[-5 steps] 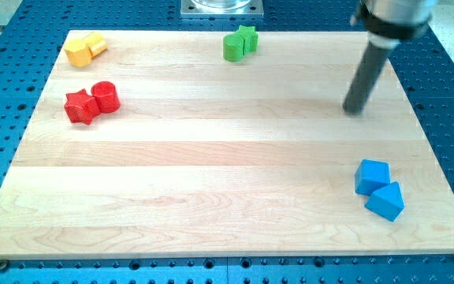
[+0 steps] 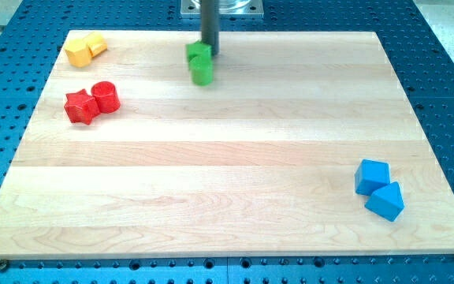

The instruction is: Move the yellow blocks towards the center

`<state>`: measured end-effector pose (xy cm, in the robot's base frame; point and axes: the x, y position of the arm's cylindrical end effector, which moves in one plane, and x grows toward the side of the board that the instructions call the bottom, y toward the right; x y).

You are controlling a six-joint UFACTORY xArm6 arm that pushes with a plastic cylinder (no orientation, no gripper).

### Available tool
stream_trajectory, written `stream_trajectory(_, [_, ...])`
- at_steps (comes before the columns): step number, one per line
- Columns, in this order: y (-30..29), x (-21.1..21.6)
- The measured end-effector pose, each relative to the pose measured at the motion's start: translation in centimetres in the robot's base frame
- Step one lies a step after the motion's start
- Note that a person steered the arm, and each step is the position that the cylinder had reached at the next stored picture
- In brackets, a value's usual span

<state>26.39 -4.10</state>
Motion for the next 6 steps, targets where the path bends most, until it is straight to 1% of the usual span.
stream_trajectory(1, [0.0, -5.4])
stream_trajectory(2, [-3.9, -2.5])
stream_trajectory(3, [-3.9, 0.7])
stream_trajectory(5, [0.9, 10.0])
stream_trajectory(6, [2.4, 13.0])
